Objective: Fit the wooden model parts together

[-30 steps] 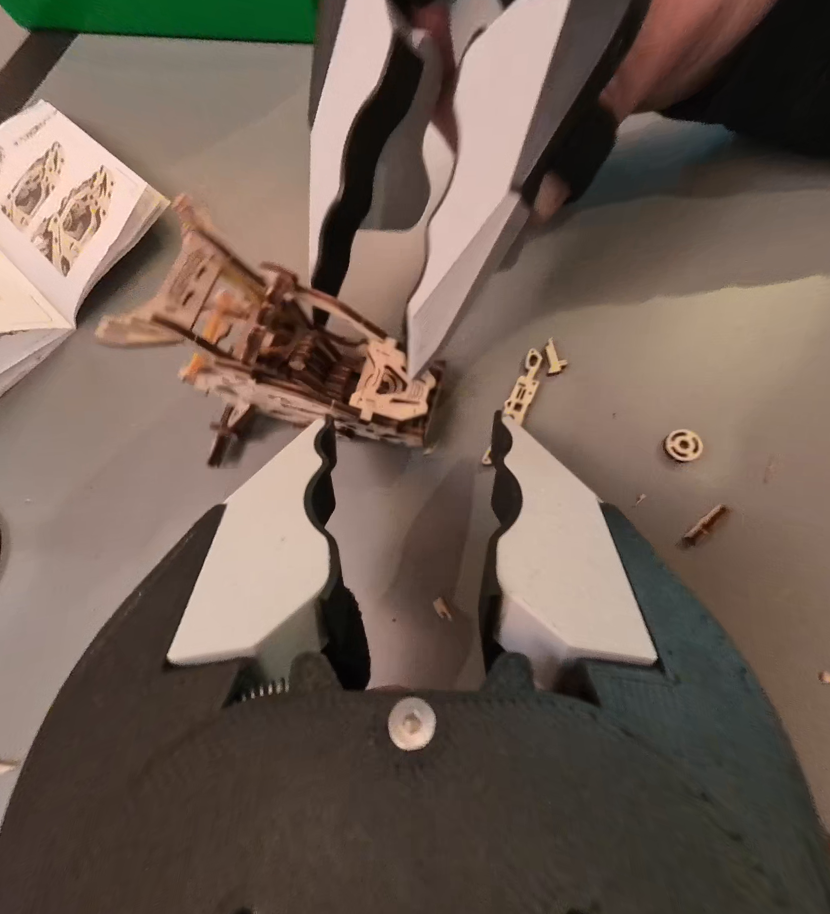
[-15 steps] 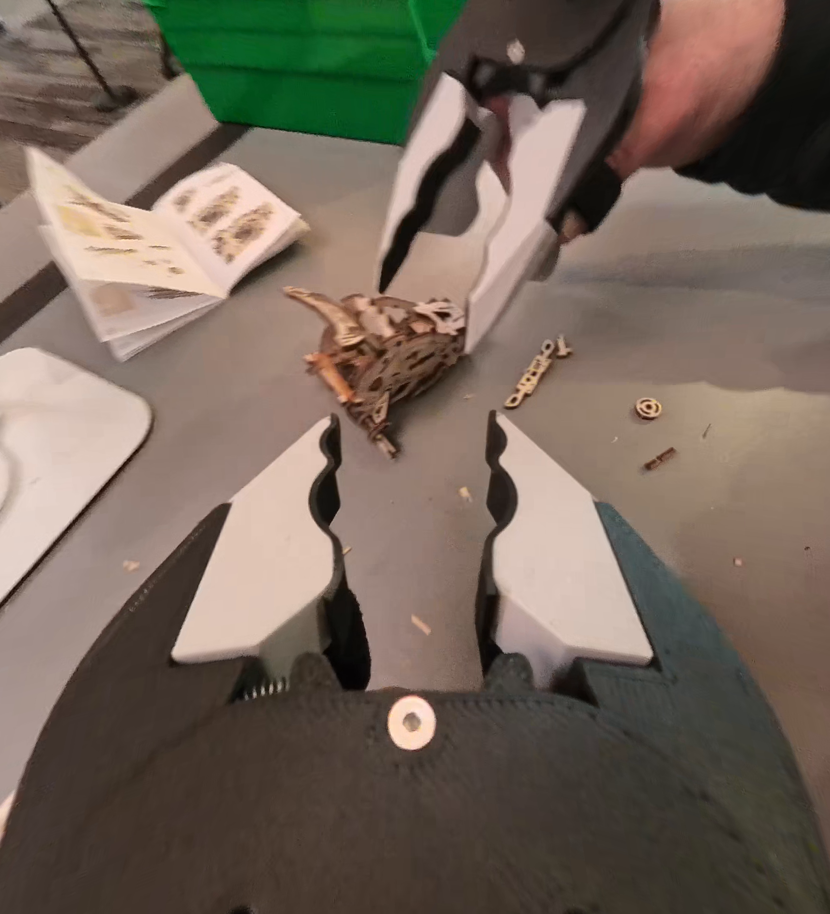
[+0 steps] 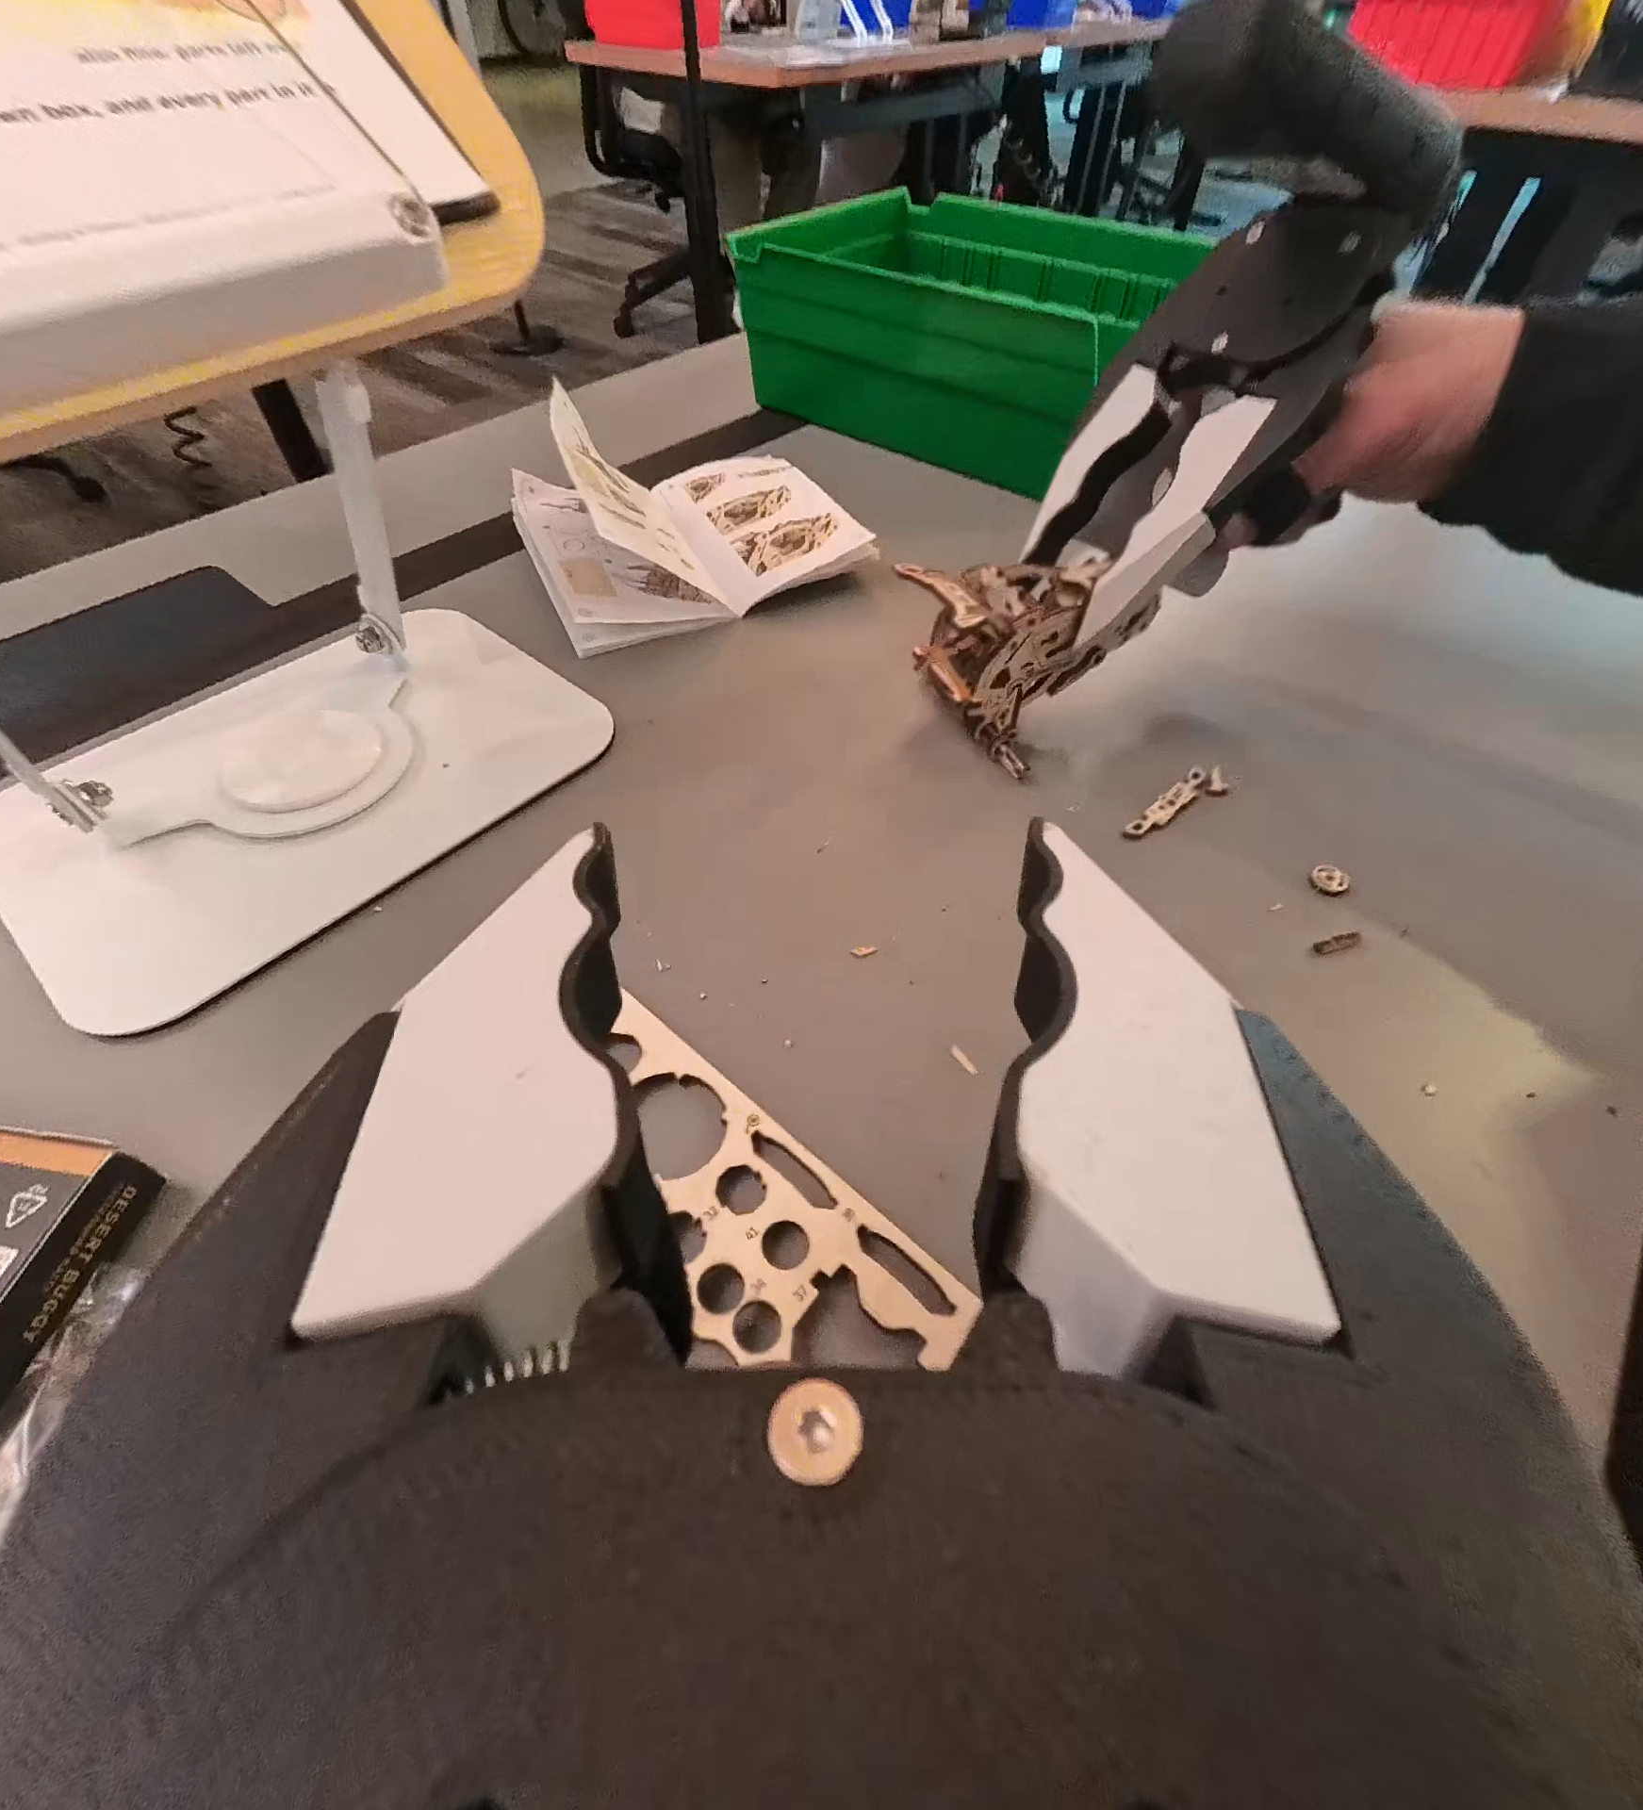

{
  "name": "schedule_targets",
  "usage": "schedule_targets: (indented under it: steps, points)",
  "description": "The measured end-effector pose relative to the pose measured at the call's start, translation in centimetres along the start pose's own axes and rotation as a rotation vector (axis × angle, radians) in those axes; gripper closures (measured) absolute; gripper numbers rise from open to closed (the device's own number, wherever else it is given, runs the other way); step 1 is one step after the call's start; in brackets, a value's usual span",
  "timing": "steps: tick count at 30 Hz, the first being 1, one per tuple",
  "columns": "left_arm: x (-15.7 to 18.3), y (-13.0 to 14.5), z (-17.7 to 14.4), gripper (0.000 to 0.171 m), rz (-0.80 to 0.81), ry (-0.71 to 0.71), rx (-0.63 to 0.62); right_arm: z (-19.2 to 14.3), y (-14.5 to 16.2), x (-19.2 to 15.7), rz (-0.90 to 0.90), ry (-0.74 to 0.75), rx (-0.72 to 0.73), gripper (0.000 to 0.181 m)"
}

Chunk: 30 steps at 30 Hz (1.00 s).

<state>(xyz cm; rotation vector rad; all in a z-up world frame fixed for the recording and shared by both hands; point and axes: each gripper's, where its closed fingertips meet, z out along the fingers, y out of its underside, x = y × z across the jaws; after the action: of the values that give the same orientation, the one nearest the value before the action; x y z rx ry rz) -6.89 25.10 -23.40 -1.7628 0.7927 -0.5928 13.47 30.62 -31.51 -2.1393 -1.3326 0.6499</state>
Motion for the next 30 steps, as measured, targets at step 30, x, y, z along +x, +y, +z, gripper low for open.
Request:
schedule_targets:
  steps: [30]
  points:
    - [-4.1,7.1,-6.5,0.075,-0.017,-0.235,-0.188,-14.1,-5.4,-15.9,-0.112,0.331,0.31,0.104]
